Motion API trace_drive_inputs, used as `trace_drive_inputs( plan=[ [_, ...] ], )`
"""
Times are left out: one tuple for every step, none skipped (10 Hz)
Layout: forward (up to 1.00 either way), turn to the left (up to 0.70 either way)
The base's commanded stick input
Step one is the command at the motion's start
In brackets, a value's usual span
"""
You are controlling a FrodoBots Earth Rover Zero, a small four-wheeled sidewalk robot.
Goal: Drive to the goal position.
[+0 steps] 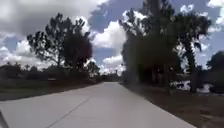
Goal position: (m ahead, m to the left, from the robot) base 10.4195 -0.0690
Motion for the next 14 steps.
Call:
trace_drive_inputs(
  plan=[
    [0.85, 0.0],
    [0.85, 0.0],
    [0.85, 0.0],
    [0.85, 0.0],
    [0.85, 0.0],
    [0.85, 0.0],
    [0.85, 0.0],
    [0.85, 0.0],
    [0.85, 0.0],
    [0.85, 0.0],
    [0.85, 0.0],
    [0.85, 0.0],
    [0.85, 0.0],
    [0.85, 0.0]
  ],
)
